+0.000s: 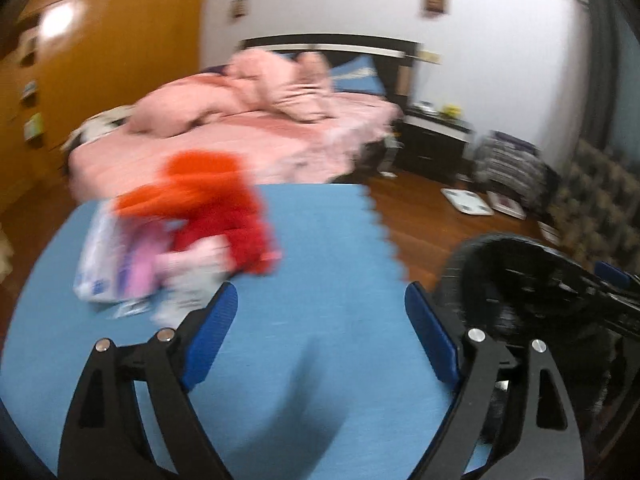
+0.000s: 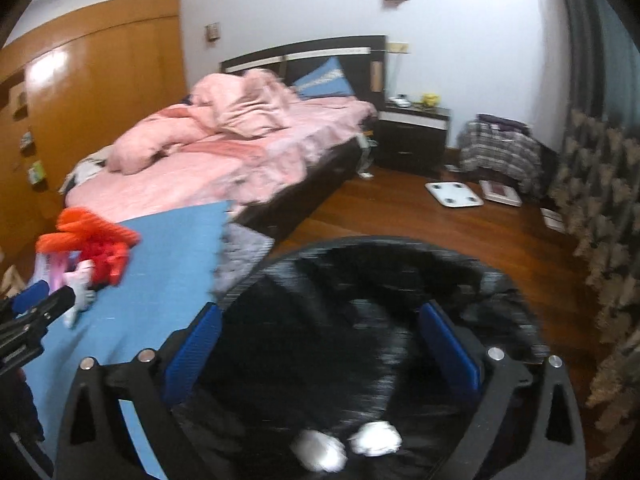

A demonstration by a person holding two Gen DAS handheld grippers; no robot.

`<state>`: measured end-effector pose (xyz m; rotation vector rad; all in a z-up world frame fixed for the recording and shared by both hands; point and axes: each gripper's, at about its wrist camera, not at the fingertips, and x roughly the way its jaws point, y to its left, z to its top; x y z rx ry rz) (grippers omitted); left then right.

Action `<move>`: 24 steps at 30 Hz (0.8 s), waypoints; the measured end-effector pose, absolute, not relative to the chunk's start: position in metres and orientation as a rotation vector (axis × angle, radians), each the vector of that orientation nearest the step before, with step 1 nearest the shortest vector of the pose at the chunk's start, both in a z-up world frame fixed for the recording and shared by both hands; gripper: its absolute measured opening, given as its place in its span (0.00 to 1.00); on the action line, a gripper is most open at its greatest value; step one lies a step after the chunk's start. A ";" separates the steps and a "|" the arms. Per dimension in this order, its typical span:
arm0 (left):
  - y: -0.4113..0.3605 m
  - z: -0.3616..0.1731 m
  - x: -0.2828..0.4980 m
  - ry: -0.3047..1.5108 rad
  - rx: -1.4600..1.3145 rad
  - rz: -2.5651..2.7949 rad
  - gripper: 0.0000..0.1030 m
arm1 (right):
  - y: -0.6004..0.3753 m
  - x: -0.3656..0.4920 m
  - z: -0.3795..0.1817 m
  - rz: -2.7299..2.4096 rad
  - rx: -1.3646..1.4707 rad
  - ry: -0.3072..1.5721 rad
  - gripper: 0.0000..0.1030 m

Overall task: Collect trash
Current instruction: 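Carry the tissue ball with the right gripper over the bin and release, then grasp the grey sock with the right gripper and lift it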

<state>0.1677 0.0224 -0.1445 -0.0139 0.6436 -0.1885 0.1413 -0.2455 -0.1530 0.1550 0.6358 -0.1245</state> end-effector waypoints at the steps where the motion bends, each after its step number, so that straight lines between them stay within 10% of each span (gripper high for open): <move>1: 0.037 -0.145 0.168 0.643 -0.015 -0.149 0.81 | -0.230 0.147 -0.154 -0.095 0.151 0.637 0.94; 24: 0.207 -0.182 0.190 0.726 -0.022 0.186 0.81 | -0.005 0.245 -0.197 0.242 0.019 0.697 0.90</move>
